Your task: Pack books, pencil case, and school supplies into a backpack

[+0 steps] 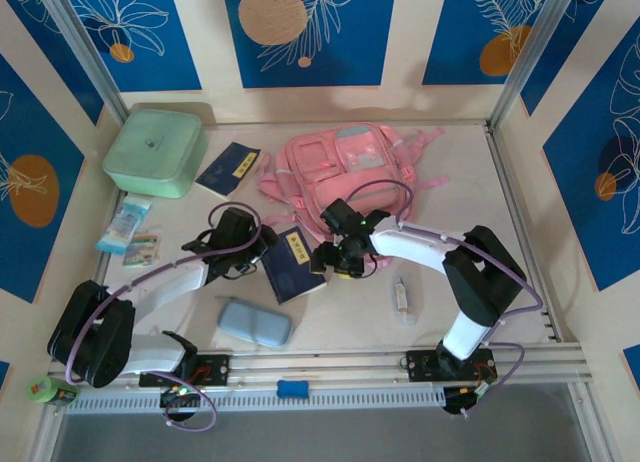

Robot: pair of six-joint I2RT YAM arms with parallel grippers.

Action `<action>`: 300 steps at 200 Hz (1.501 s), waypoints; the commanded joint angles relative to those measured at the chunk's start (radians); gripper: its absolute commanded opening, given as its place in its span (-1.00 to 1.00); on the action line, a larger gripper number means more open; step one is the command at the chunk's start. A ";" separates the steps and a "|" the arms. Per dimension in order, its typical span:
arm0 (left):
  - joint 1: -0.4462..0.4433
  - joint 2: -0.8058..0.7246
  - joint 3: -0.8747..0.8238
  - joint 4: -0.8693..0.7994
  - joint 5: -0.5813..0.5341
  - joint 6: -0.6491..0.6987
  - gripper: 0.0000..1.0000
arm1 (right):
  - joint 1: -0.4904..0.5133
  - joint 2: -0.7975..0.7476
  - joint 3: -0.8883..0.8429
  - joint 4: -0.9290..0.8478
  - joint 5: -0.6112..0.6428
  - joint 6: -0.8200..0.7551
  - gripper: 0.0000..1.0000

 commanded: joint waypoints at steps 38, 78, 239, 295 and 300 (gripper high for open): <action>-0.062 0.018 -0.071 0.005 -0.034 -0.072 0.45 | 0.021 0.120 0.099 0.049 0.018 -0.042 0.34; -0.063 0.055 -0.117 0.119 -0.013 -0.077 0.42 | 0.043 0.179 0.147 0.086 -0.051 -0.047 0.34; -0.034 0.123 -0.133 0.218 0.020 -0.036 0.11 | 0.062 0.271 0.266 0.042 -0.102 -0.116 0.29; -0.033 0.126 -0.129 0.193 0.008 -0.026 0.09 | 0.064 0.221 0.318 0.001 -0.141 -0.133 0.28; -0.034 0.124 -0.130 0.193 0.006 -0.025 0.09 | 0.064 0.221 0.321 0.000 -0.152 -0.136 0.27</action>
